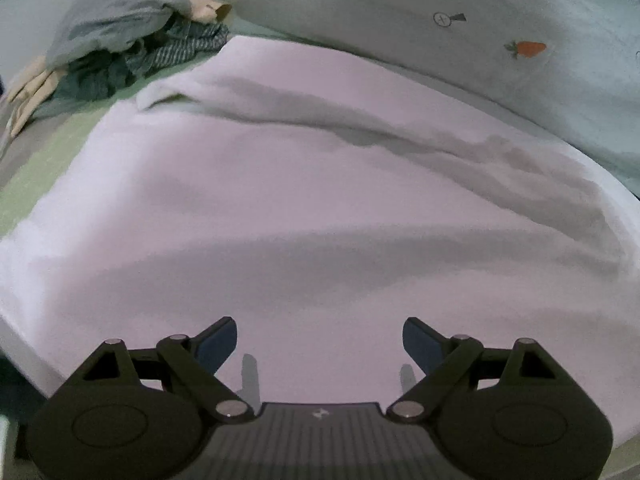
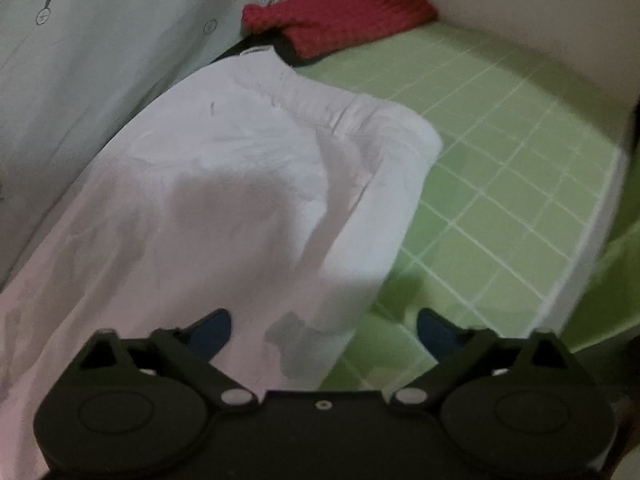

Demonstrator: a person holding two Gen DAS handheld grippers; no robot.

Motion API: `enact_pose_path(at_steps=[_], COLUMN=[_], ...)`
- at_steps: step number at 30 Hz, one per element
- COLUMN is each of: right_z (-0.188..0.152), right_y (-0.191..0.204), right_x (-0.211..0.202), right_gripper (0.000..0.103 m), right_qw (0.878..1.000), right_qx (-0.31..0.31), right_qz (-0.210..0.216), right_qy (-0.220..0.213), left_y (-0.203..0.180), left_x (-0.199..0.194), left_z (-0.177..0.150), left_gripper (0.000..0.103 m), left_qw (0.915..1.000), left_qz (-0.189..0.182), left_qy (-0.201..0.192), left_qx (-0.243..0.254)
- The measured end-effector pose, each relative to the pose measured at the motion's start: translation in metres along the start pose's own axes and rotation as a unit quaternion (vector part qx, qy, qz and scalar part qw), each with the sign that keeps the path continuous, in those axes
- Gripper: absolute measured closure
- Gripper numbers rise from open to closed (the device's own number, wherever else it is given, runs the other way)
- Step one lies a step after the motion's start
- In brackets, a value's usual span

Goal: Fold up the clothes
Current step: 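Grasp the white shirt's sleeve with the right gripper and lift it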

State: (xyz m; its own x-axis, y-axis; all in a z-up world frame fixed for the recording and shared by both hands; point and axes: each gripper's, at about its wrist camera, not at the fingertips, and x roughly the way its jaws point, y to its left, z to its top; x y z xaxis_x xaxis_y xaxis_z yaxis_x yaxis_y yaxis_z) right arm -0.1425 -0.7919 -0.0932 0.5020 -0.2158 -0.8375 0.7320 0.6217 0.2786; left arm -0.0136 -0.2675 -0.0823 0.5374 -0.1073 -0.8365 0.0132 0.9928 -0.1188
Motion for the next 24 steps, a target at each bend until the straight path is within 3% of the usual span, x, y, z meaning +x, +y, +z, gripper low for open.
enact_pose_path(at_steps=[2, 3, 5, 6, 8, 10, 14, 18, 24], right_z=[0.009, 0.011, 0.016, 0.019, 0.027, 0.036, 0.063, 0.081, 0.09], right_y=[-0.006, -0.007, -0.008, -0.009, -0.011, -0.012, -0.015, -0.006, 0.003], right_x=[0.009, 0.01, 0.012, 0.013, 0.013, 0.013, 0.008, 0.006, 0.0], right_gripper=[0.03, 0.031, 0.057, 0.061, 0.082, 0.094, 0.098, 0.098, 0.098], right_qw=[1.0, 0.999, 0.997, 0.995, 0.992, 0.988, 0.963, 0.936, 0.931], right_qx=[-0.001, -0.003, -0.008, -0.009, -0.001, 0.009, 0.1, 0.16, 0.155], right_qz=[0.02, 0.033, 0.059, 0.072, 0.101, 0.132, 0.231, 0.299, 0.315], right_qy=[0.024, 0.034, 0.053, 0.062, 0.073, 0.084, 0.094, 0.096, 0.096], left_y=[-0.007, -0.011, -0.016, -0.018, -0.025, -0.032, -0.042, -0.044, -0.04], left_x=[-0.002, -0.004, -0.007, -0.008, -0.013, -0.018, -0.027, -0.032, -0.034], left_z=[-0.011, -0.017, -0.028, -0.033, -0.045, -0.054, -0.063, -0.068, -0.076], left_gripper=[0.013, 0.013, 0.013, 0.013, 0.013, 0.013, 0.013, 0.013, 0.013], left_qw=[0.9999, 0.9997, 0.999, 0.9985, 0.9973, 0.9964, 0.9945, 0.9857, 0.9677], left_qz=[0.003, 0.005, 0.006, 0.005, 0.001, -0.004, -0.023, -0.068, -0.117], left_qy=[0.0, -0.001, -0.002, -0.002, -0.002, -0.002, -0.006, -0.011, -0.007], left_qx=[-0.015, -0.024, -0.044, -0.054, -0.073, -0.084, -0.102, -0.154, -0.223])
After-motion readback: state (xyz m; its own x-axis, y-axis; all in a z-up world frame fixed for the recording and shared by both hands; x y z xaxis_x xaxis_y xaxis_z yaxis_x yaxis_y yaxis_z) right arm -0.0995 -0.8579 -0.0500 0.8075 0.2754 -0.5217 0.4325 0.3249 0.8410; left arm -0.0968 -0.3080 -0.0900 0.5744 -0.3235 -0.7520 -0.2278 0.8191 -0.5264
